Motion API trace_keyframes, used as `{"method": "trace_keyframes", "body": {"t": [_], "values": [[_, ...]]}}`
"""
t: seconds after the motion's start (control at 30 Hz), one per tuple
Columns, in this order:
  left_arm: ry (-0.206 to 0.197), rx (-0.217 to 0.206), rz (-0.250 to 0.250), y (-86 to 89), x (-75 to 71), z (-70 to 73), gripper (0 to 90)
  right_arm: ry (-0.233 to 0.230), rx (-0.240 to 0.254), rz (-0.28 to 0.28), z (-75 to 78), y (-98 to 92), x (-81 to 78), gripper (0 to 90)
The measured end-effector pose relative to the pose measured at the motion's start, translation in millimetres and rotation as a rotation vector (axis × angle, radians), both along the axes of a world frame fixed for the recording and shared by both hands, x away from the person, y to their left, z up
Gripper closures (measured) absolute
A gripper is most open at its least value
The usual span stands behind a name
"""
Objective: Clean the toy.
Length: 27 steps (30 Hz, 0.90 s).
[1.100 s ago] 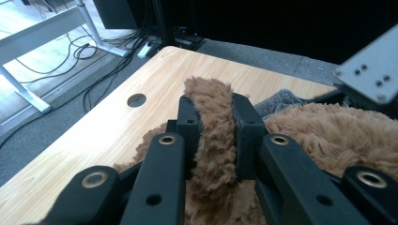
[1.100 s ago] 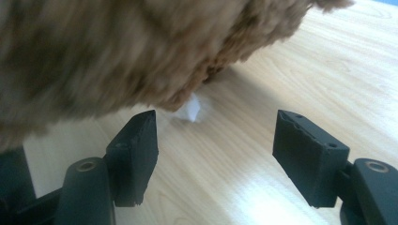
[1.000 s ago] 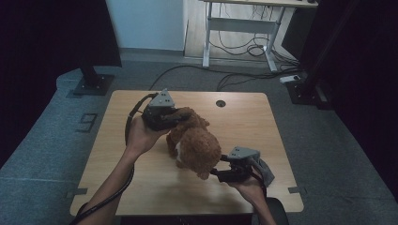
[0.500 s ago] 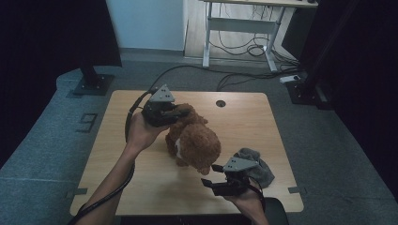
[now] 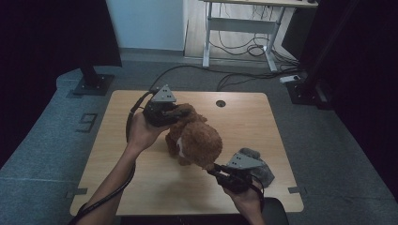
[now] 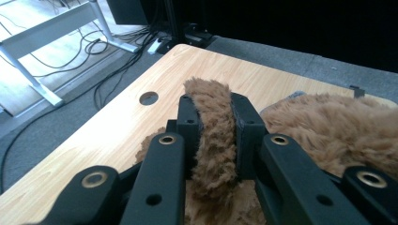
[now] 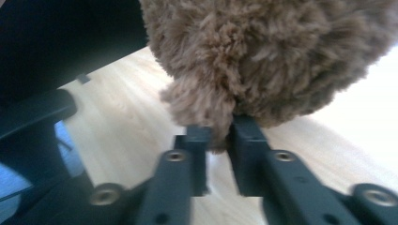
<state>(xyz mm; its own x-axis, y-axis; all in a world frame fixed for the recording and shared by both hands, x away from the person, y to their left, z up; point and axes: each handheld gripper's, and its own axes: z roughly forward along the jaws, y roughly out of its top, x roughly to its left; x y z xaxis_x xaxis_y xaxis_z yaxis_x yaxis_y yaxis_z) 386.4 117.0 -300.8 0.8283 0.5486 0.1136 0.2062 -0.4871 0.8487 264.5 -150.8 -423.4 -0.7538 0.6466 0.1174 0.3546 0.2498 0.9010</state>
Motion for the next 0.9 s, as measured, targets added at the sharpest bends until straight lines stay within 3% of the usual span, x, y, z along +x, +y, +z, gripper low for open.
{"method": "trace_keyframes", "body": {"t": [0.23, 0.6, 0.9], "values": [[-0.003, -0.012, 0.013, 6.4, -0.3, 1.1, 76.6, -0.069, 0.028, -0.03, 21.9, -9.6, 4.9, 86.7], [0.024, -0.053, 0.027, 23.6, -1.0, -10.4, 76.8, -0.157, -0.008, -0.078, 59.2, -20.2, 29.6, 87.4], [0.06, -0.103, 0.026, 35.8, -1.9, -26.6, 76.9, -0.188, -0.047, -0.111, 78.3, -19.6, 54.8, 87.6]]}}
